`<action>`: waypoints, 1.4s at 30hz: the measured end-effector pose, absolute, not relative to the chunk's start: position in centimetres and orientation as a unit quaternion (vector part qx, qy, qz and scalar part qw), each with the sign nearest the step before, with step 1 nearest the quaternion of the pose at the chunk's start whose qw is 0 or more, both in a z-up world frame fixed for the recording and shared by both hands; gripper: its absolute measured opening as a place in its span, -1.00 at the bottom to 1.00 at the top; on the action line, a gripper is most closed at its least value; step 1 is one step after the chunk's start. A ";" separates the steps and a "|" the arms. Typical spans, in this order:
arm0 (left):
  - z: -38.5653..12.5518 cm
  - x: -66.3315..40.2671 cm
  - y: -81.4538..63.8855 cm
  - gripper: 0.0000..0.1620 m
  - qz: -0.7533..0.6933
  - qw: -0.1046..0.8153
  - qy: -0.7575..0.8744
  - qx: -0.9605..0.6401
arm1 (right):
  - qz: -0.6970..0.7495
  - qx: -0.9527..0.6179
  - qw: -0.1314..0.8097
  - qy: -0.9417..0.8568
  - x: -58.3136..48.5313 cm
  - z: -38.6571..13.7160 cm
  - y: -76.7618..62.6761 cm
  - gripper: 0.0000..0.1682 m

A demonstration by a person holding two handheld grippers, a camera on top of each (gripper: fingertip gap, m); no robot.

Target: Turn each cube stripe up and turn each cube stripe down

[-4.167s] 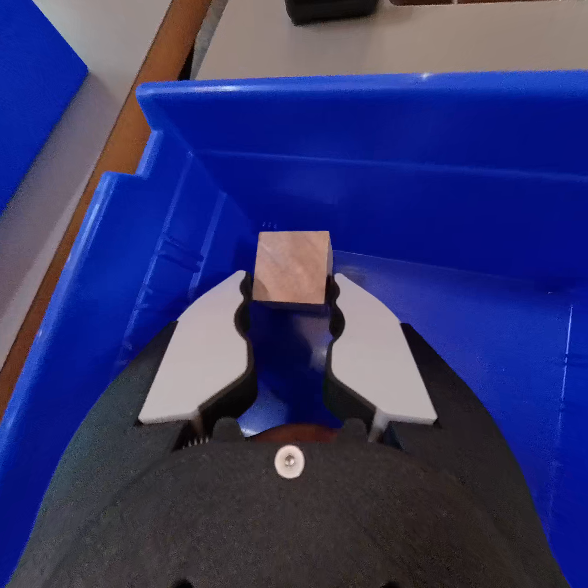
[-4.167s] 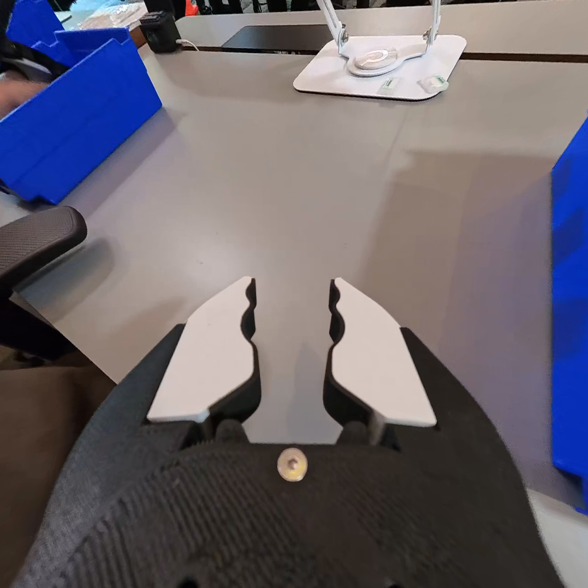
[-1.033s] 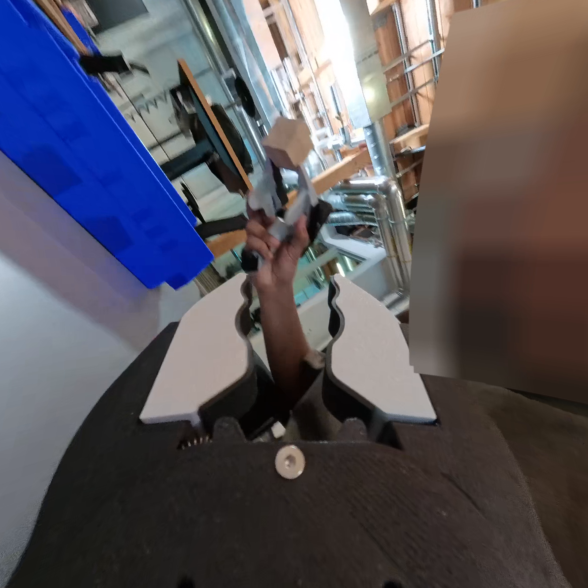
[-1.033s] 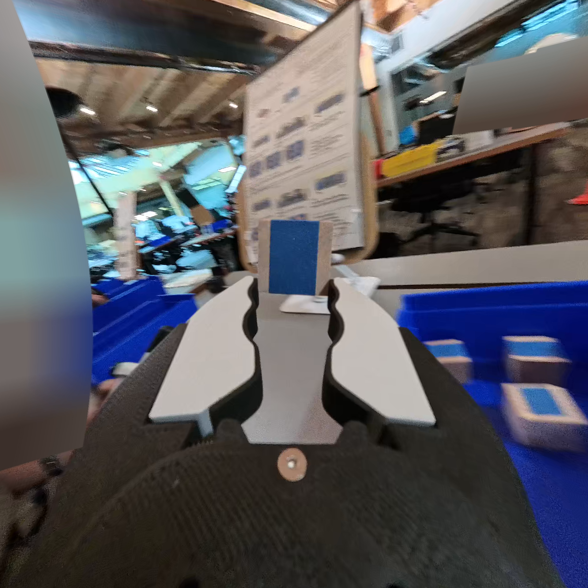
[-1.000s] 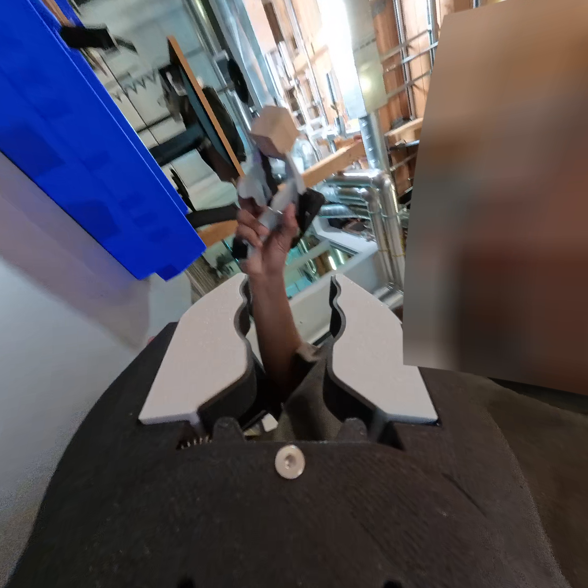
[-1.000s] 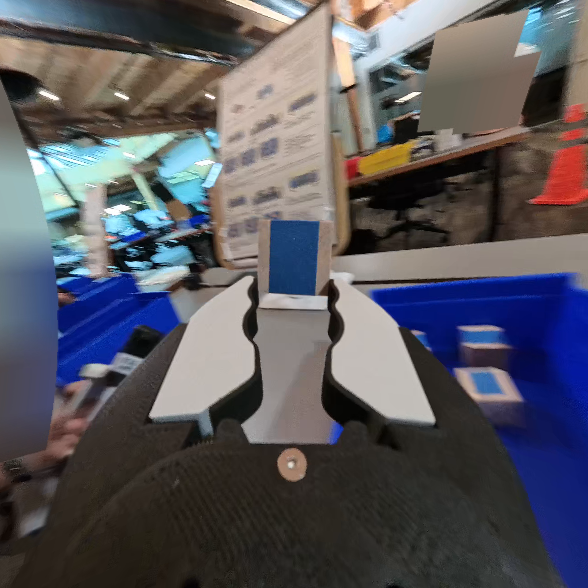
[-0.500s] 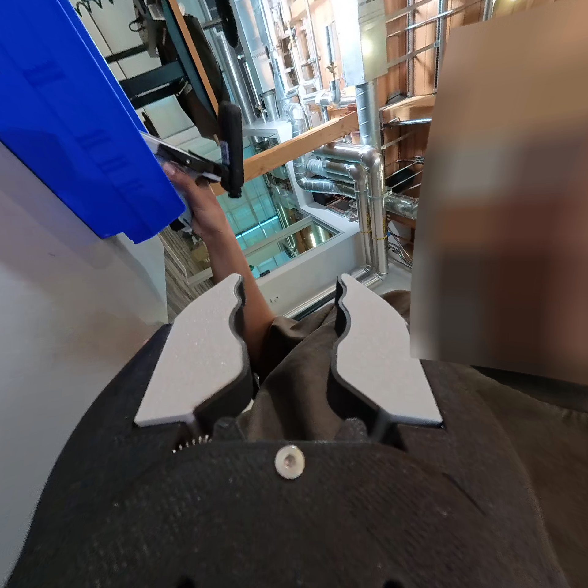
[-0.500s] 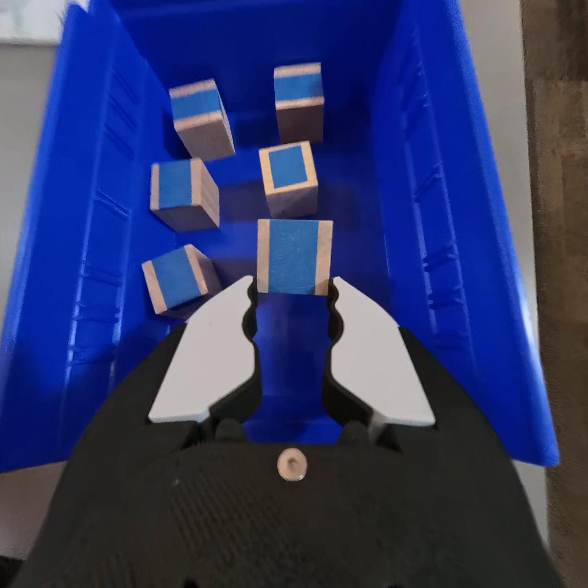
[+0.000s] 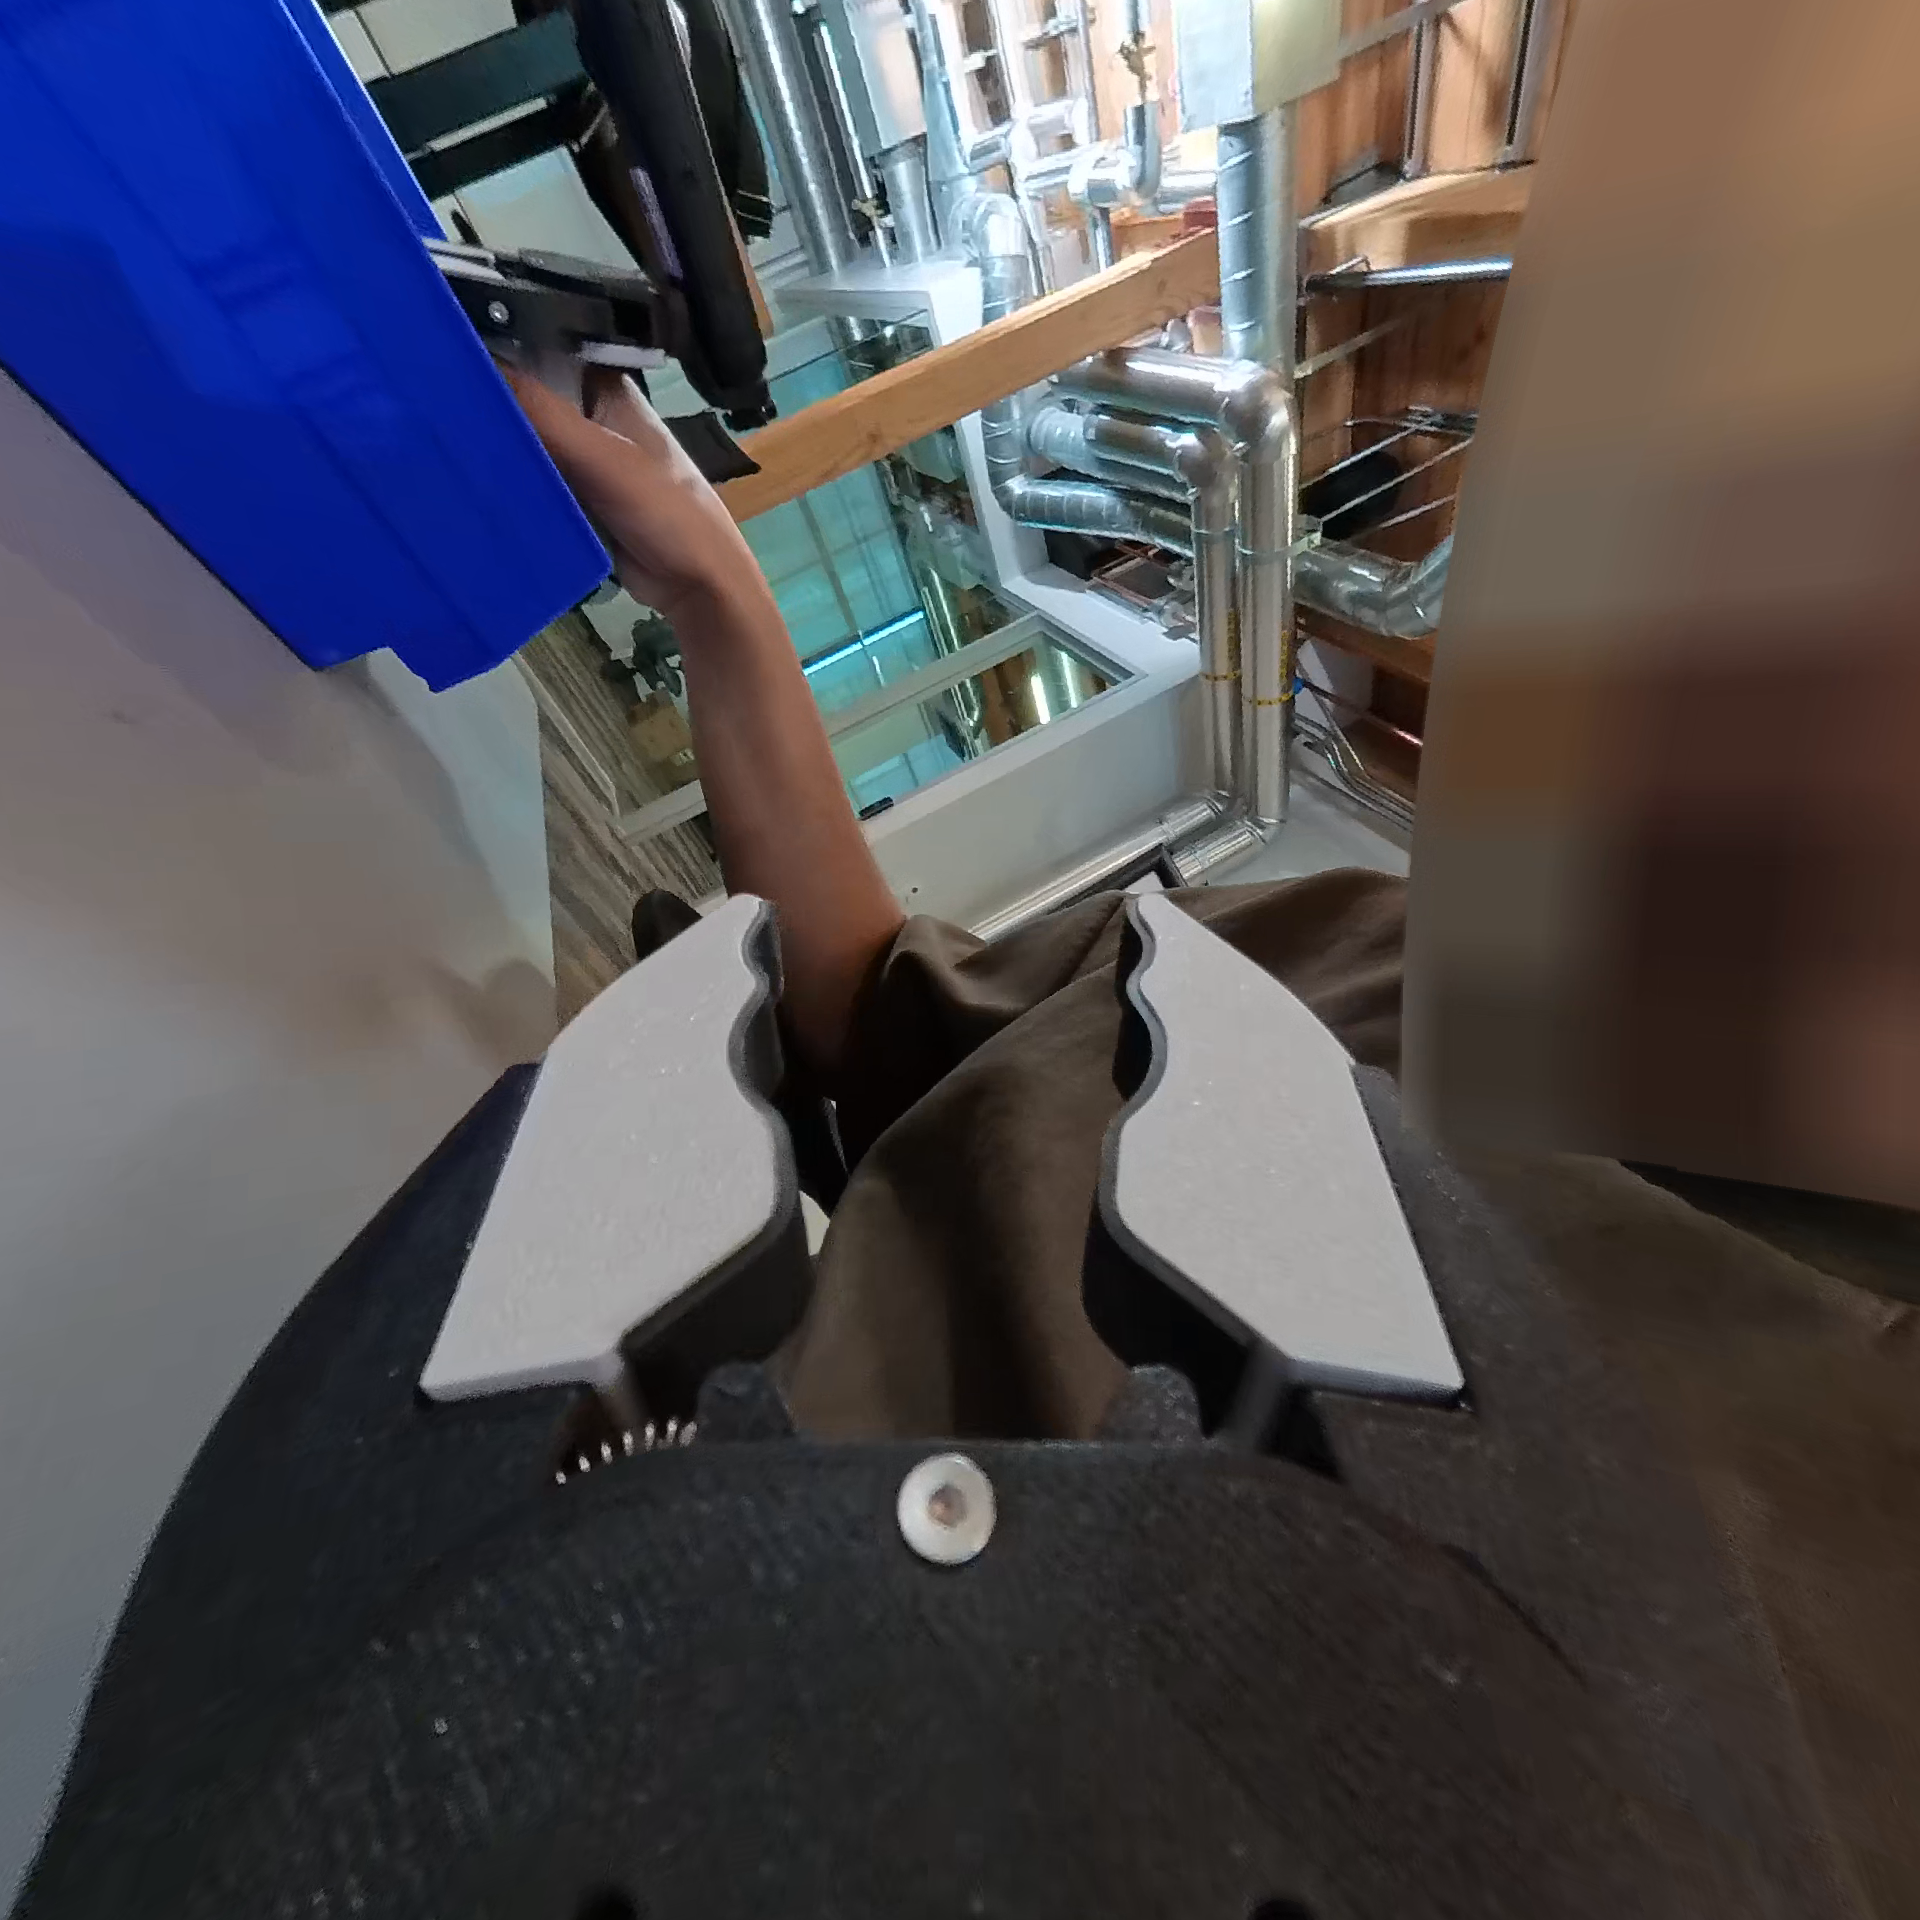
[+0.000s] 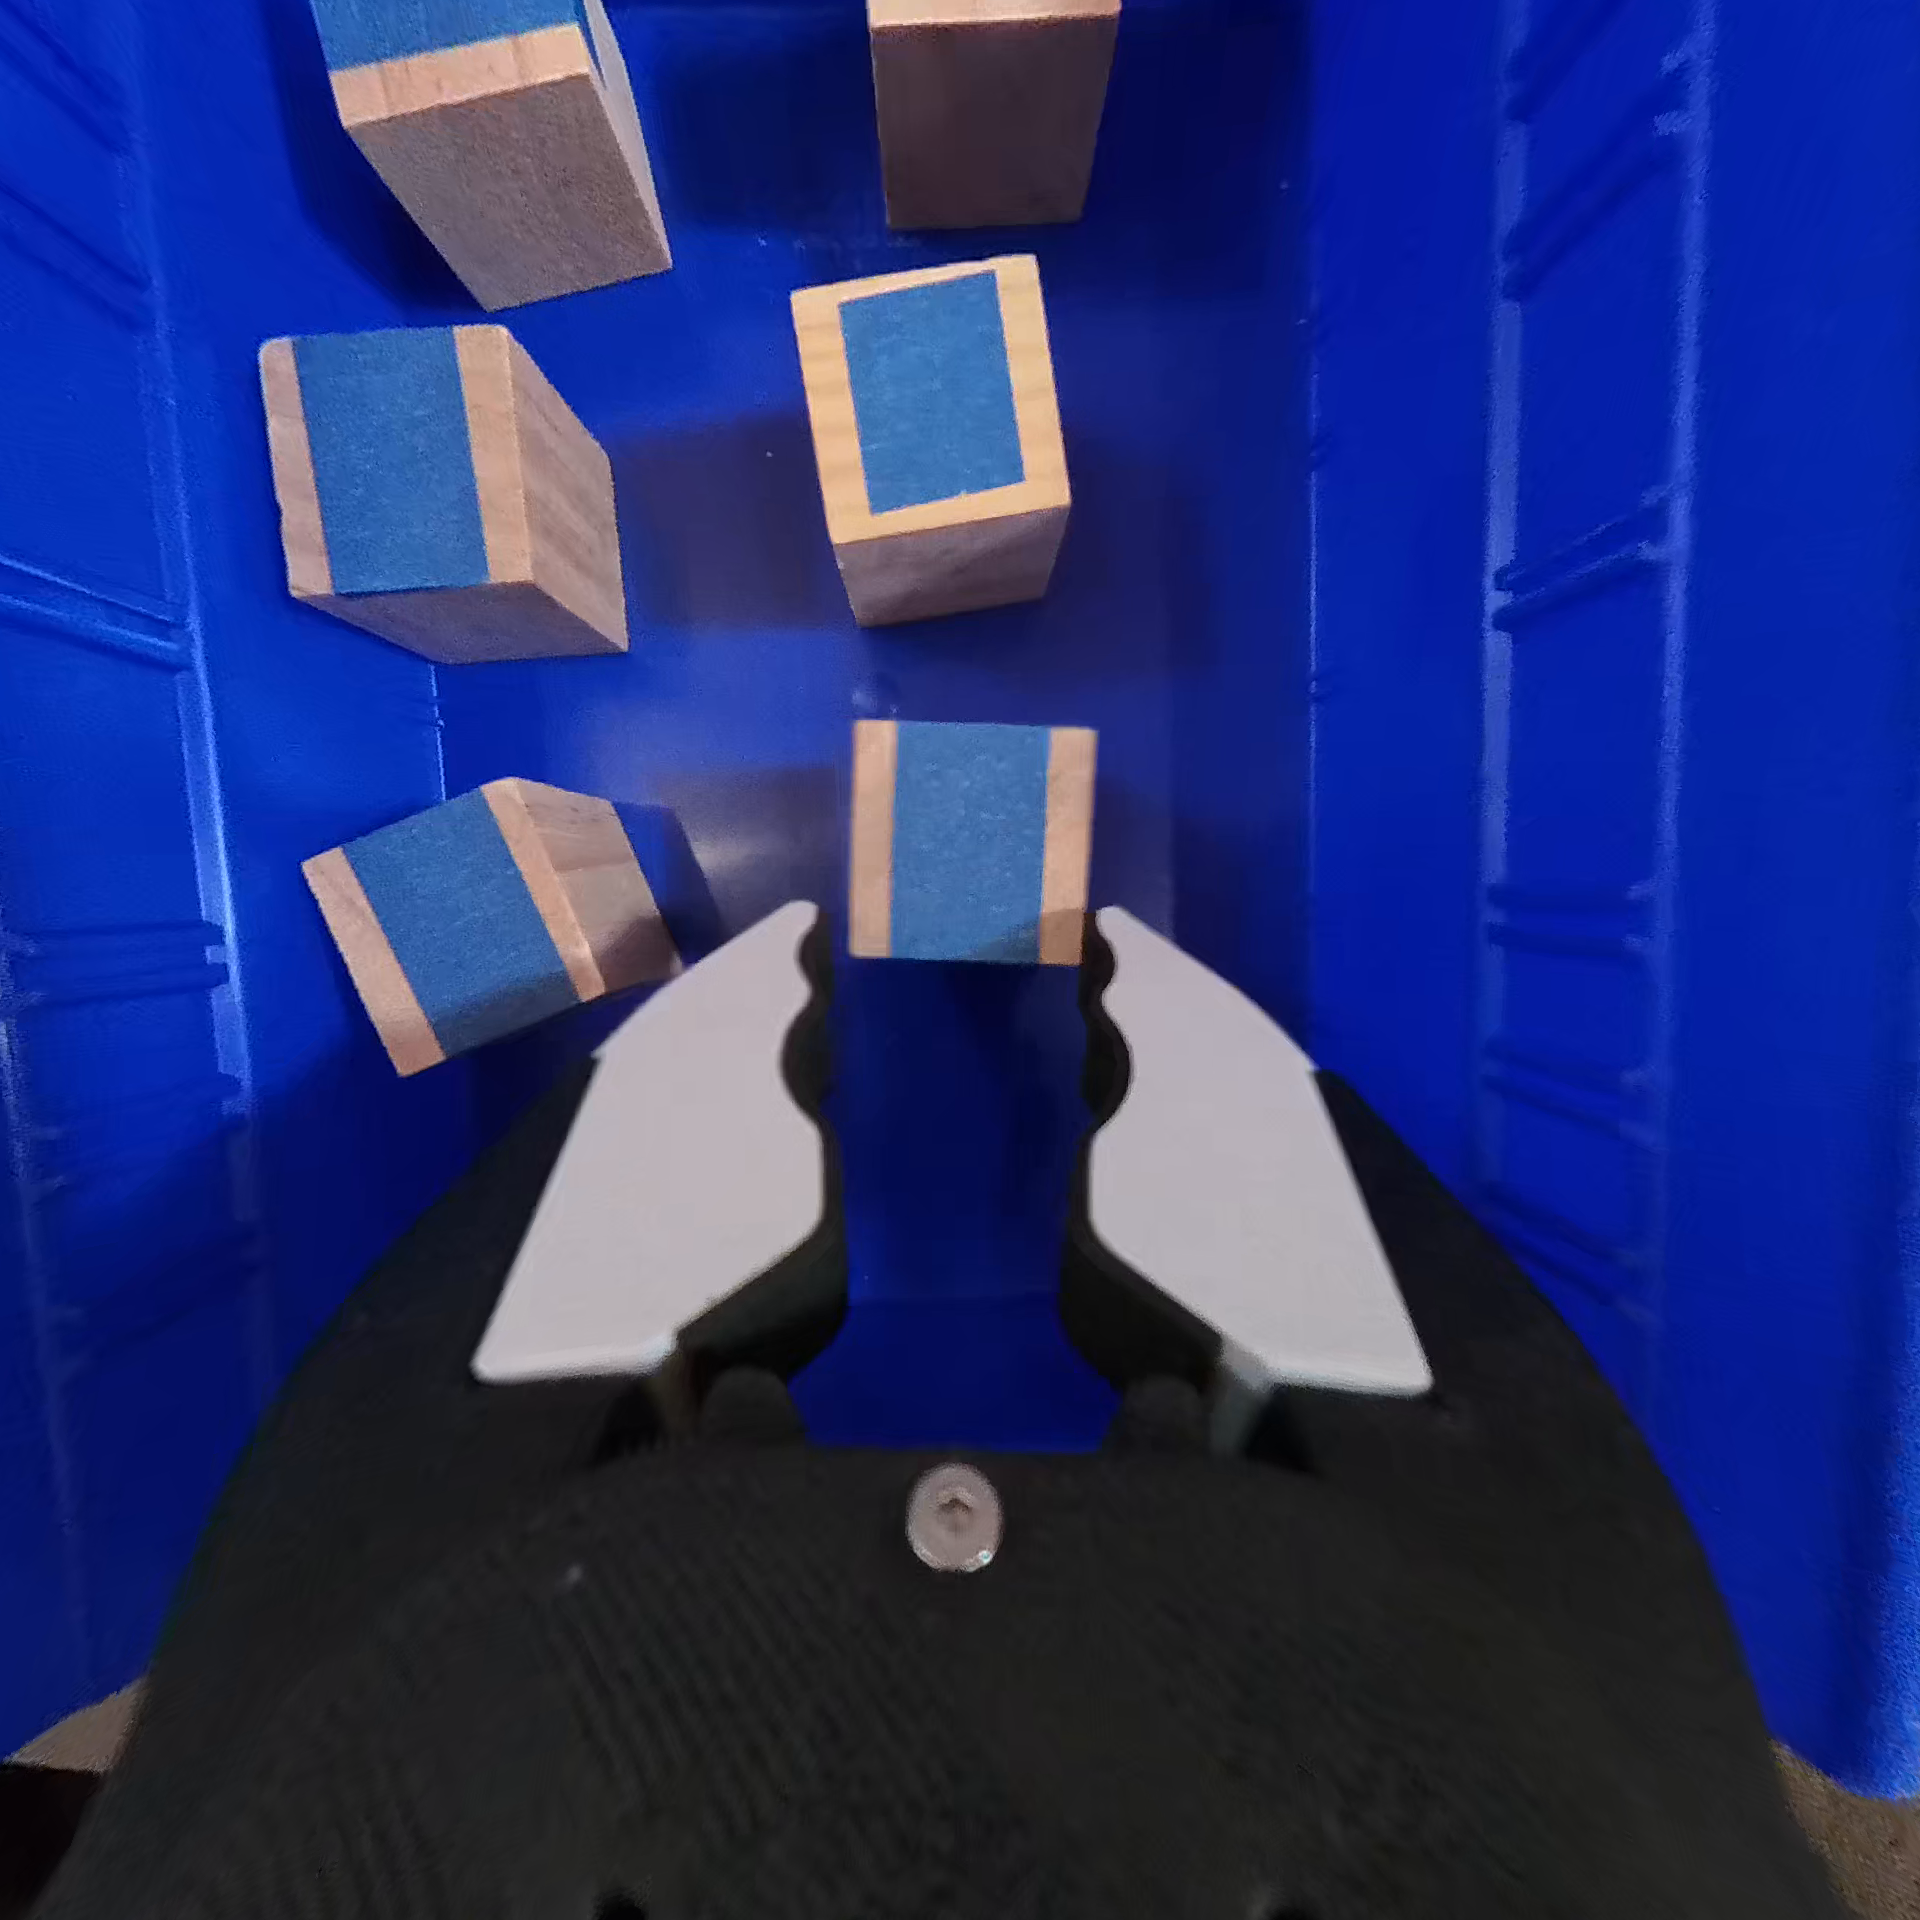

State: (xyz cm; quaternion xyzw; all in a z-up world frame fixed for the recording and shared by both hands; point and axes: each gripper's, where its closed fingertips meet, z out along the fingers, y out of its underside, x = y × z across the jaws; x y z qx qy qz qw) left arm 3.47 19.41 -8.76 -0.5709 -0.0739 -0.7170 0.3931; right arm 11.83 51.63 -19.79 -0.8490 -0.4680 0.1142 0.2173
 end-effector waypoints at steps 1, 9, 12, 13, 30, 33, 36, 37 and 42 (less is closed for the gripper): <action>-8.8 3.3 19.5 -0.23 -0.717 0.394 -0.078 -0.570 | 0.117 -0.849 0.221 -0.465 11.8 -19.7 51.7 -0.28; -9.0 3.1 19.7 -0.23 -0.727 0.385 -0.093 -0.560 | 0.226 -0.803 0.351 -0.425 11.6 -12.9 52.2 -0.20; -9.0 3.2 19.8 -0.23 -0.727 0.385 -0.093 -0.561 | 0.246 -0.761 0.452 -0.396 12.6 -8.9 53.1 -0.23; -9.0 3.2 19.8 -0.23 -0.728 0.384 -0.094 -0.560 | 0.235 -0.755 0.472 -0.389 13.1 -8.2 53.4 -0.20; -8.5 3.4 19.7 -0.24 -0.744 0.370 -0.093 -0.549 | 0.083 -0.859 0.356 -0.358 22.3 -16.7 57.6 -0.07; -8.8 3.4 19.8 -0.24 -0.748 0.361 -0.099 -0.548 | 0.085 -0.869 0.310 -0.376 21.4 -17.3 57.9 -0.13; -9.0 3.3 20.0 -0.25 -0.749 0.358 -0.107 -0.547 | 0.085 -0.873 0.265 -0.400 20.7 -18.5 57.6 -0.62; -9.1 3.3 20.1 -0.24 -0.749 0.358 -0.107 -0.548 | 0.098 -0.874 0.258 -0.401 20.5 -18.5 57.4 -0.65; -9.6 3.2 20.1 -0.25 -0.737 0.363 -0.112 -0.559 | 0.210 -0.857 0.238 -0.405 19.2 -18.3 55.5 -0.93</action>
